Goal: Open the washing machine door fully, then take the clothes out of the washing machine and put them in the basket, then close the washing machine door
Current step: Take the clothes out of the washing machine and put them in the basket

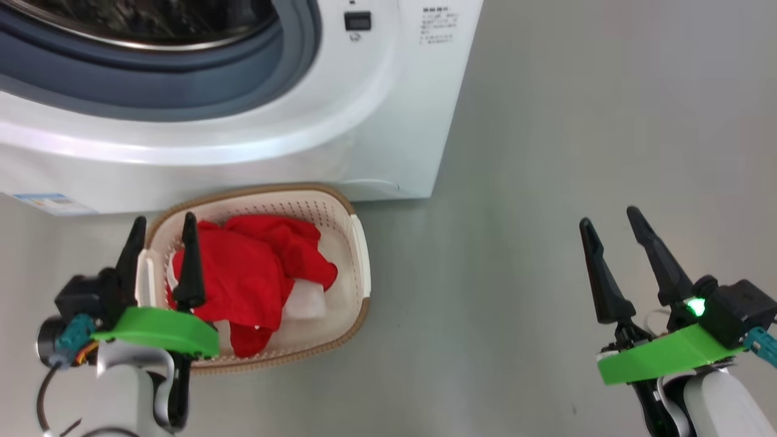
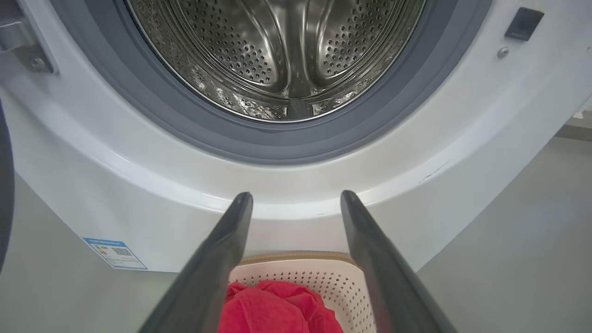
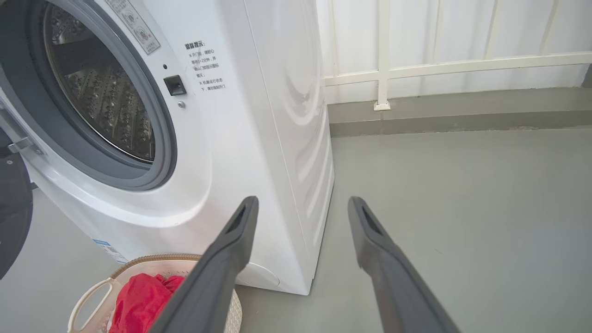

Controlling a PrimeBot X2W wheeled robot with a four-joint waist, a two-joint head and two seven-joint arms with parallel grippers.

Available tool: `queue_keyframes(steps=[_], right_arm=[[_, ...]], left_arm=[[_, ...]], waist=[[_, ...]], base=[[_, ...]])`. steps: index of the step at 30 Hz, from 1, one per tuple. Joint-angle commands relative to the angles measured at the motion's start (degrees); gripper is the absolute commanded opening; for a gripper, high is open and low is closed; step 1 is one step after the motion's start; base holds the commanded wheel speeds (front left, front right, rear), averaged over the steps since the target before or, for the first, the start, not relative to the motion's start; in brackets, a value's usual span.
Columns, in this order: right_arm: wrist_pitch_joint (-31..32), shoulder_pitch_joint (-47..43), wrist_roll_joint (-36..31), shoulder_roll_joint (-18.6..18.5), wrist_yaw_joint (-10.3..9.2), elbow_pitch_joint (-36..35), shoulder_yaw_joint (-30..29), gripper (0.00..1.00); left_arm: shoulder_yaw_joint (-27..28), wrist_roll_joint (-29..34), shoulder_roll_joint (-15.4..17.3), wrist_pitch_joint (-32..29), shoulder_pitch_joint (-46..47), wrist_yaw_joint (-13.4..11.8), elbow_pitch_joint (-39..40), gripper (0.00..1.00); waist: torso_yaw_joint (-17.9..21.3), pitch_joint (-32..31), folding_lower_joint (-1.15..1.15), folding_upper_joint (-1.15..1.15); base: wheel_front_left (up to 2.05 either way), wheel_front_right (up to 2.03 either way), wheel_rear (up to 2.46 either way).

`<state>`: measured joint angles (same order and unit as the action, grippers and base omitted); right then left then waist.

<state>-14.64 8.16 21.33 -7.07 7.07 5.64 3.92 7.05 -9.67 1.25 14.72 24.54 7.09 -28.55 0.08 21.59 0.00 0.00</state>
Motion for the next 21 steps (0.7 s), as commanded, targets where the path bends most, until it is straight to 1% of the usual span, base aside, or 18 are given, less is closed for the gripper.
queue_keyframes(steps=[1,12,21], right_arm=[[-0.36,-1.03,0.17,-0.40,0.42,-1.08,0.76,1.00],[-0.36,-4.81,0.09,0.12,0.42,-0.90,-0.84,1.00],[-0.36,-7.74,0.06,0.41,0.42,-0.88,-1.87,1.00]], left_arm=[[1.28,-0.24,1.64,0.28,-1.56,0.22,1.85,1.00],[-0.19,-0.39,1.63,0.28,-8.34,0.33,9.02,1.00],[-0.97,-0.83,1.63,0.28,-14.47,0.35,13.35,1.00]], waist=[[-1.22,-2.82,0.00,0.00],[-1.63,-7.86,0.00,0.00],[-1.80,-10.61,0.00,0.00]], base=[[0.00,0.00,0.00],[0.00,0.00,0.00],[0.00,0.00,0.00]])
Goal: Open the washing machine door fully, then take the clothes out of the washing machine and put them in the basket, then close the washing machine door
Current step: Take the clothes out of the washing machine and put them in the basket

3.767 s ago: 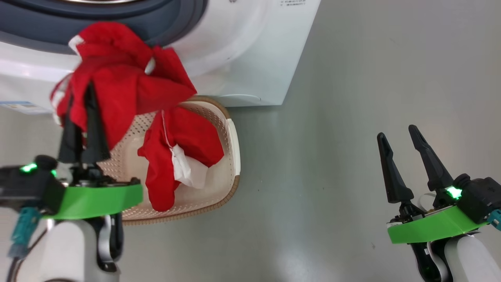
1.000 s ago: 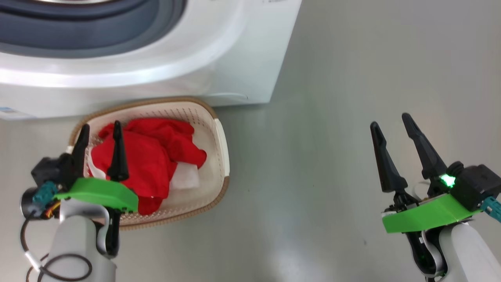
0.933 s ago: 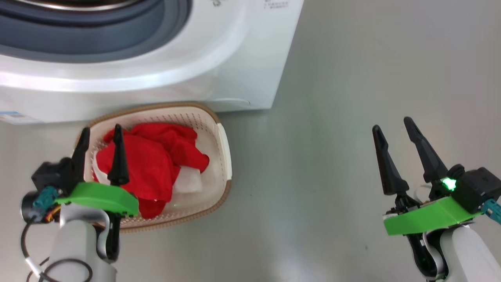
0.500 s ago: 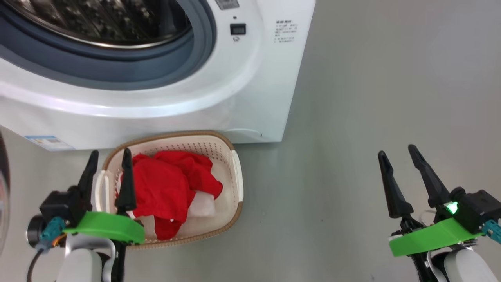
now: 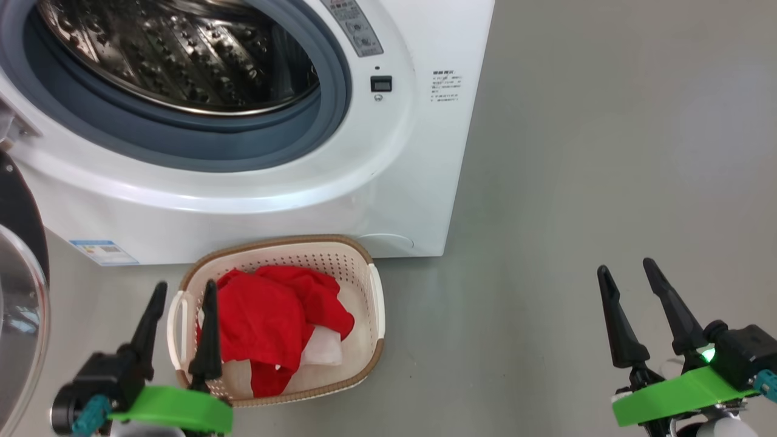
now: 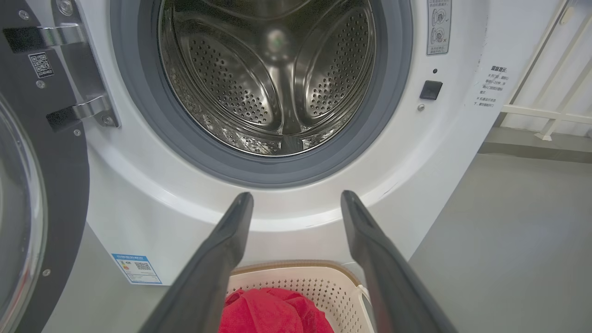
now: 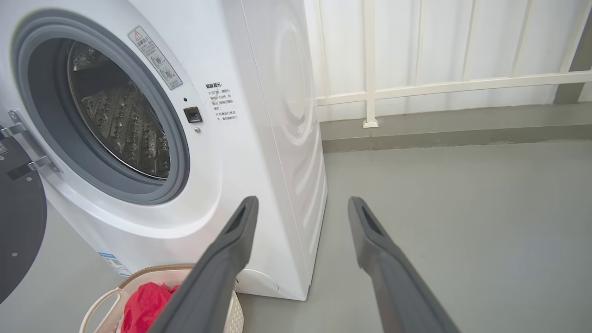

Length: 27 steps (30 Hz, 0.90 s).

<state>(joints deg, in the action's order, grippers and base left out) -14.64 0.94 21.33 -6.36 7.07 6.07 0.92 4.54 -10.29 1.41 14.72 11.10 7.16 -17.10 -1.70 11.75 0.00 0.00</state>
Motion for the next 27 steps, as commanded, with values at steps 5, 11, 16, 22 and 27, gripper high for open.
queue_keyframes(steps=[5,11,16,22,27], right_arm=[[-0.36,-1.93,0.05,-0.19,0.42,-1.40,0.54,1.00],[-0.36,-3.23,0.03,-0.12,0.42,-1.50,-0.09,1.00],[-0.36,-3.37,-0.03,-0.03,0.42,-1.47,-0.19,1.00],[-0.36,-3.20,-0.06,-0.10,0.42,-1.48,-0.08,1.00],[-0.36,-3.22,-0.05,-0.16,0.42,-1.51,-0.02,1.00]], left_arm=[[1.36,-0.43,1.47,0.28,-4.80,-0.31,4.09,1.00],[0.52,-0.69,1.47,0.28,-7.86,-1.33,6.24,1.00],[0.16,-1.00,1.47,0.28,-8.22,-1.66,6.74,1.00],[-0.32,-1.14,1.47,0.28,-8.02,-1.90,7.24,1.00],[-0.29,-0.85,1.47,0.28,-8.00,-2.10,7.43,1.00]], waist=[[0.23,-1.82,0.00,0.00],[0.31,-2.50,0.00,0.00],[0.28,-2.47,0.00,0.00],[0.30,-2.37,0.00,0.00],[0.35,-2.44,0.00,0.00]], base=[[0.00,0.00,0.00],[0.00,0.00,0.00],[0.00,0.00,0.00],[0.00,0.00,0.00],[0.00,0.00,0.00]])
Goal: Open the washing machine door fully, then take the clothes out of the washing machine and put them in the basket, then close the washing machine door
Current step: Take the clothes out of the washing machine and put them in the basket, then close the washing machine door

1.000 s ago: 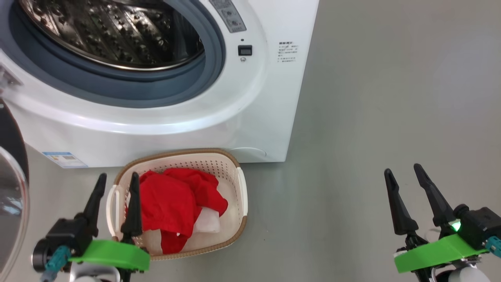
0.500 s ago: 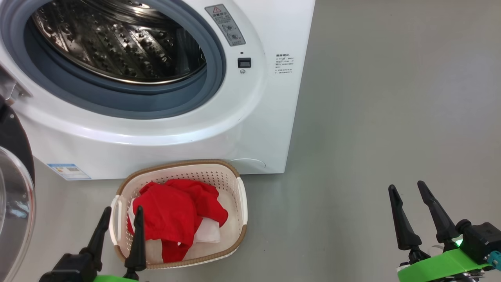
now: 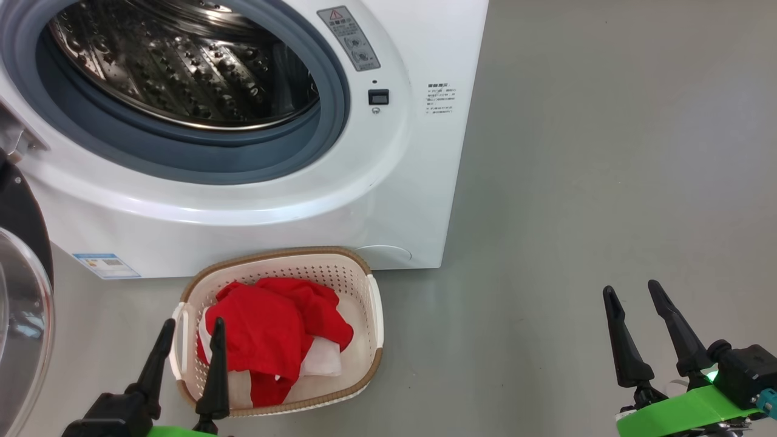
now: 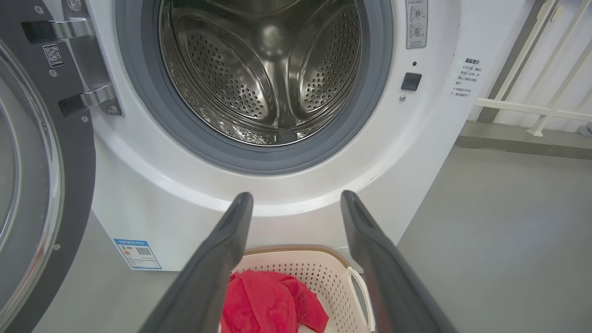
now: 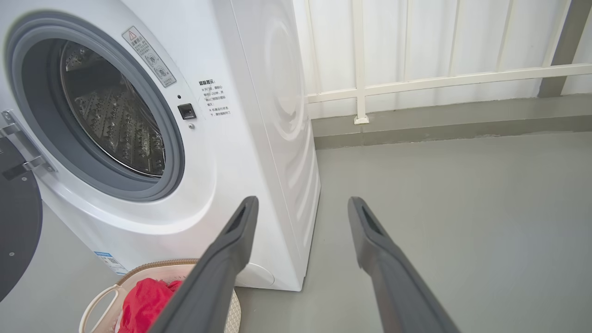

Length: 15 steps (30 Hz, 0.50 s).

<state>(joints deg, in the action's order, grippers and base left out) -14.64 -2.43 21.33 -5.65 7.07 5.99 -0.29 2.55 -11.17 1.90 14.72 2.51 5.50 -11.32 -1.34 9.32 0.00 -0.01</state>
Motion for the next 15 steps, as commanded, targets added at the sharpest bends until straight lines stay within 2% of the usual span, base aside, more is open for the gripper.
queue_keyframes(steps=[1,8,15], right_arm=[[-0.36,0.14,-0.04,-0.87,0.42,-1.43,1.20,1.00],[-0.36,0.12,0.04,-0.93,0.42,-1.38,1.38,1.00],[-0.36,0.38,0.05,-0.84,0.42,-1.42,1.37,1.00]], left_arm=[[1.70,0.09,0.98,0.28,0.59,-0.50,1.66,1.00],[1.65,-0.14,0.98,0.28,0.79,-0.40,1.67,1.00],[1.60,-0.25,0.98,0.28,1.13,-0.25,1.70,1.00]], waist=[[0.00,-0.02,0.00,0.01],[-0.04,-0.03,0.00,0.01],[-0.09,0.21,0.00,0.01]], base=[[0.00,0.00,0.00],[-0.29,0.29,0.00],[-1.23,1.23,0.00]])
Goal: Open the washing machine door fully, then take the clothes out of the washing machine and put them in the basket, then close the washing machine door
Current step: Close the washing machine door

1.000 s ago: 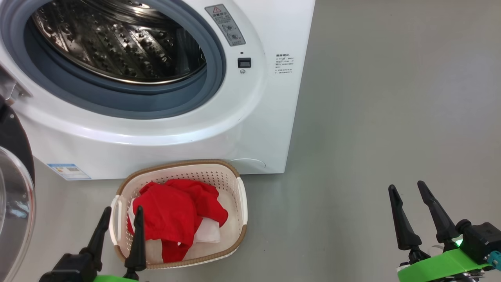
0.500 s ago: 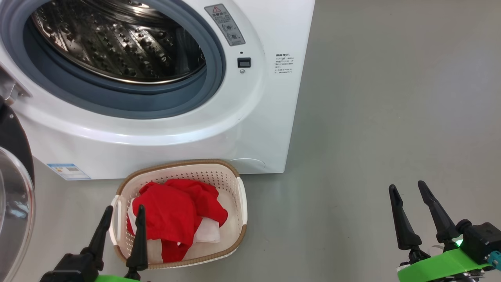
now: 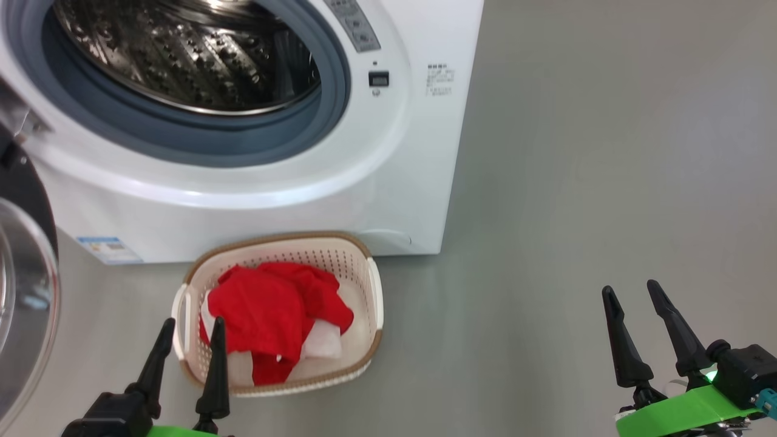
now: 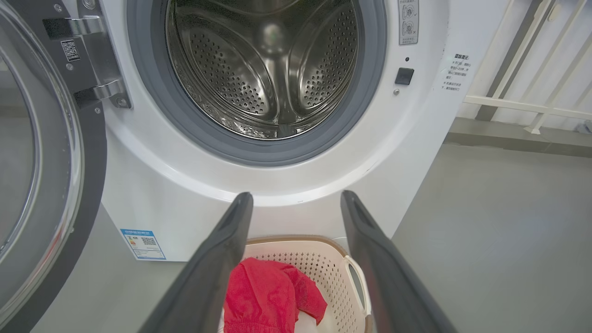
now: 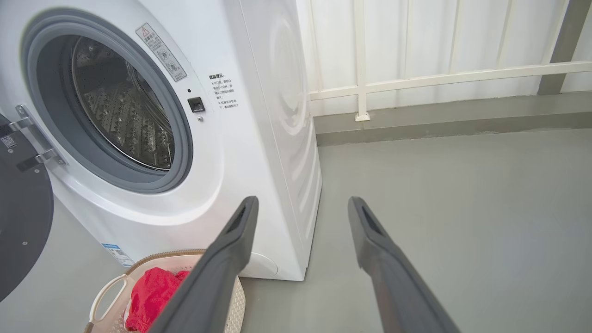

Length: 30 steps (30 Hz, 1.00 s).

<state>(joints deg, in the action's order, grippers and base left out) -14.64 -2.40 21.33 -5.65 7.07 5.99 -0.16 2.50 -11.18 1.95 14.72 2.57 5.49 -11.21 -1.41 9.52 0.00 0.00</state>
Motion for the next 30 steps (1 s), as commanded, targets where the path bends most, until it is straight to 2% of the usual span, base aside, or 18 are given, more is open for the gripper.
queue_keyframes(steps=[1,12,30], right_arm=[[-0.36,0.35,0.05,-0.83,0.42,-1.43,1.24,1.00],[-0.36,0.65,0.10,-0.78,0.42,-1.50,1.18,1.00],[-0.36,0.94,-0.09,-0.82,0.42,-1.63,1.54,1.00]], left_arm=[[1.64,-0.25,0.93,0.28,1.10,-0.23,1.59,1.00],[1.53,-0.60,0.93,0.28,1.29,0.28,2.13,1.00],[1.14,-2.01,0.93,0.28,1.58,-0.16,1.82,1.00]], waist=[[-0.03,0.03,0.00,0.00],[-0.28,0.46,0.00,0.00],[-1.07,0.52,0.00,0.00]], base=[[-1.65,1.65,0.00],[-1.22,1.21,0.01],[-0.04,0.04,0.00]])
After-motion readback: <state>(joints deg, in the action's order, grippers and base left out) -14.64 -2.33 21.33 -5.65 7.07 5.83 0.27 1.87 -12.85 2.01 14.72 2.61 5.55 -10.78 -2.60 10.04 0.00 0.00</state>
